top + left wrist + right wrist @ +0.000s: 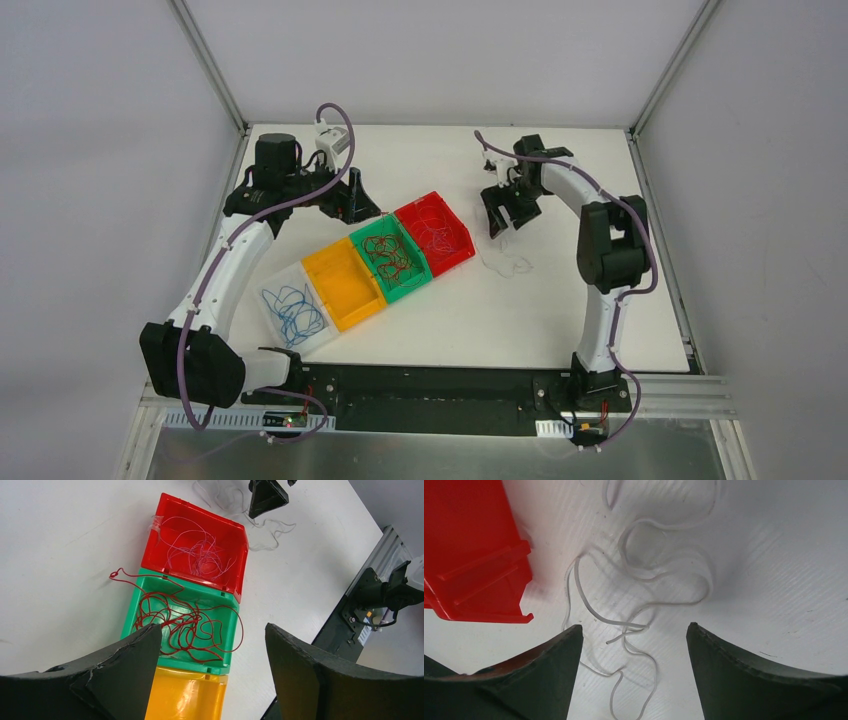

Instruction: Untangle the cables

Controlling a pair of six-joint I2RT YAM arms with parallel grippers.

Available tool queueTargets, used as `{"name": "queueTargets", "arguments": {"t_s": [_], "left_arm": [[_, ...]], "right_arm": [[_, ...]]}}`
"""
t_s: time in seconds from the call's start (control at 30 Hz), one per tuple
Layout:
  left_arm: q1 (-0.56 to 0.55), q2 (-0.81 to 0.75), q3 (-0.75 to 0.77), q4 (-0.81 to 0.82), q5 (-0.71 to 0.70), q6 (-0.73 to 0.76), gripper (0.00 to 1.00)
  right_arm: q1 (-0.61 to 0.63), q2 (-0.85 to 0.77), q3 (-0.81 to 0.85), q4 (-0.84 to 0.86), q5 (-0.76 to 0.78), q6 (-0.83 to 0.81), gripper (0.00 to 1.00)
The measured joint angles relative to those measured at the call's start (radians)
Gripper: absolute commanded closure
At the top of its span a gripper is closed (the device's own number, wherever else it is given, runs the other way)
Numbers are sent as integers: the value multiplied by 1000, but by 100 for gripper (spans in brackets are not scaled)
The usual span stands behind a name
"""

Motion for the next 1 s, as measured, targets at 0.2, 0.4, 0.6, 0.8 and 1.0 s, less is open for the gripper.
{"name": "queueTargets", "arguments": {"t_s": [0.2, 0.4, 0.6, 0.8, 1.0], "left_arm": [[0, 1, 0, -3, -4, 14, 22], [0, 5, 2, -3, -22, 22, 22], [0, 5, 8, -3, -24, 25, 23], [0, 5, 8, -3, -24, 24, 23], [0, 5, 10, -3, -24, 13, 23]], "right_arm": [[54, 0, -85, 51, 43, -5, 42], [90, -35, -150, 90, 98, -9, 75], [87, -200, -389, 128, 97, -112, 90], [83, -394, -607, 115, 71, -227, 45], [92, -396, -543, 117, 43, -146, 14]]}}
